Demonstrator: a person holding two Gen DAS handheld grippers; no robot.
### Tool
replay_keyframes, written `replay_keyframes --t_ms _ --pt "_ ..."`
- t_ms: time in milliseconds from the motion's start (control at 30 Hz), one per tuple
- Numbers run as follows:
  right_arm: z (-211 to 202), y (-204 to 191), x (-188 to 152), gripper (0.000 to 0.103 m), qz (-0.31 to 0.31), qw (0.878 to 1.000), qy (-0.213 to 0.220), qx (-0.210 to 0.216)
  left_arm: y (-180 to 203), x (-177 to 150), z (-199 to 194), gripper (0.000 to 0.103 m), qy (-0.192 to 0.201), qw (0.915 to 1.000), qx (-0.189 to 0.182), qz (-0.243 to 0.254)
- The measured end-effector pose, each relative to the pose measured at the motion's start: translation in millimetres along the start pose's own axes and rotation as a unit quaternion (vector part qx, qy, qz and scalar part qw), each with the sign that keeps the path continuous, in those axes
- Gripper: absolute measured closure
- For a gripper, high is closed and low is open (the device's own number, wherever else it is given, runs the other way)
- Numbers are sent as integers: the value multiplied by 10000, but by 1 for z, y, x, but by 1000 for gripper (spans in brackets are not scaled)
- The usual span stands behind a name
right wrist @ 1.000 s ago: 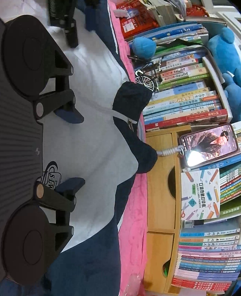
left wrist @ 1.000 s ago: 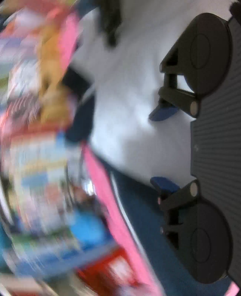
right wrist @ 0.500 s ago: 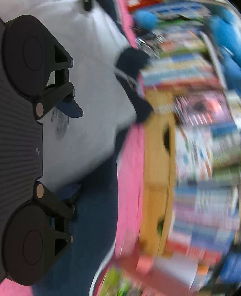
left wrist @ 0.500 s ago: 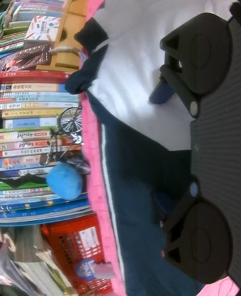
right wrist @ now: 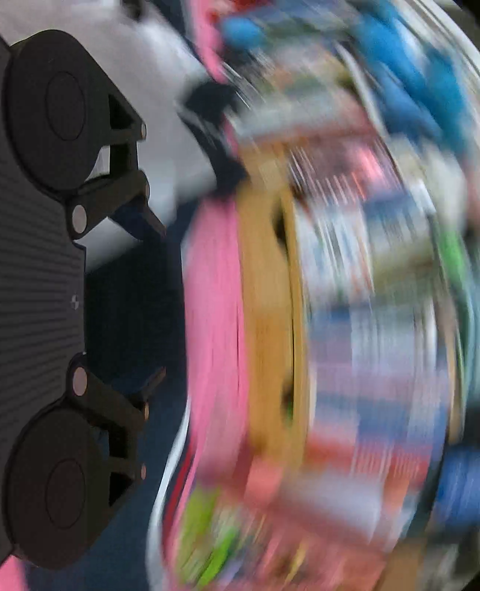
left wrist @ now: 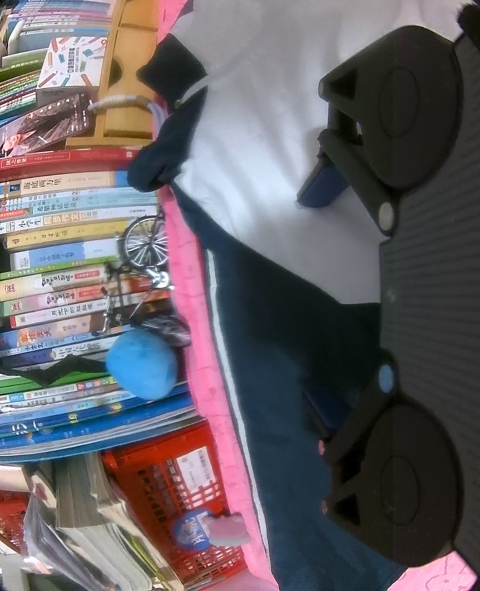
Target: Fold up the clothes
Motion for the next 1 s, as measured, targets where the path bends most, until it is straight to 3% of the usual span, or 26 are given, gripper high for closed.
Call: replay_keyframes --t_ms 100,167,200,233,300,333,400,467,567,633,733,833,900,1000 --pt "39 -44 0 45 -372 9977 -482 303 -5 0 3 0 -73 9998 -119 -123" --pt "54 -49 -8 45 -49 9966 -802 185 -9 0 5 0 -146 9994 -214 -251" --pt "51 -47 -13 46 45 9976 -671 136 -11 1 6 0 -191 9989 -262 -334" --pt "47 -47 -17 46 2 9980 -630 39 -12 2 6 3 -209 9986 -306 -385" --pt "37 -47 -25 42 -109 9983 -556 -99 -12 10 -1 23 -81 9974 -374 -608" --pt "33 -50 -29 38 -179 9984 -520 -93 -10 16 -7 23 35 9959 -453 -778" --pt "28 -50 -34 34 -270 9983 -516 -94 4 33 -17 22 244 9906 -947 -961" --pt "22 -51 -34 30 -524 9966 -600 -232 36 51 -22 22 280 9853 -1493 -786" --pt "12 -50 -36 27 -823 9932 -687 -459 98 73 -26 18 167 9725 -2301 -306" --pt "9 -43 -36 27 -727 9938 -712 -446 140 83 -19 16 -54 9674 -2529 -110" --pt "3 -33 -34 27 -599 9946 -705 -471 195 93 9 16 -539 9714 -2314 -47" --pt "-2 -26 -31 24 -462 9958 -646 -445 235 97 29 16 -229 9868 -1578 295" --pt "-4 -21 -29 24 -350 9965 -634 -417 254 101 36 18 76 9881 -1442 523" --pt "-4 -15 -28 23 -243 9967 -647 -426 264 114 54 17 55 9907 -1315 334"
Point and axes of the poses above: each gripper's, at about its wrist camera, not at the fingertips, and z roughly the way its jaws point, y to its right, x to its top, the point moved 1 cm from there along z, roughly the way its jaws point, and after that the axes turned 10 degrees about x, right-handed, at the moved point
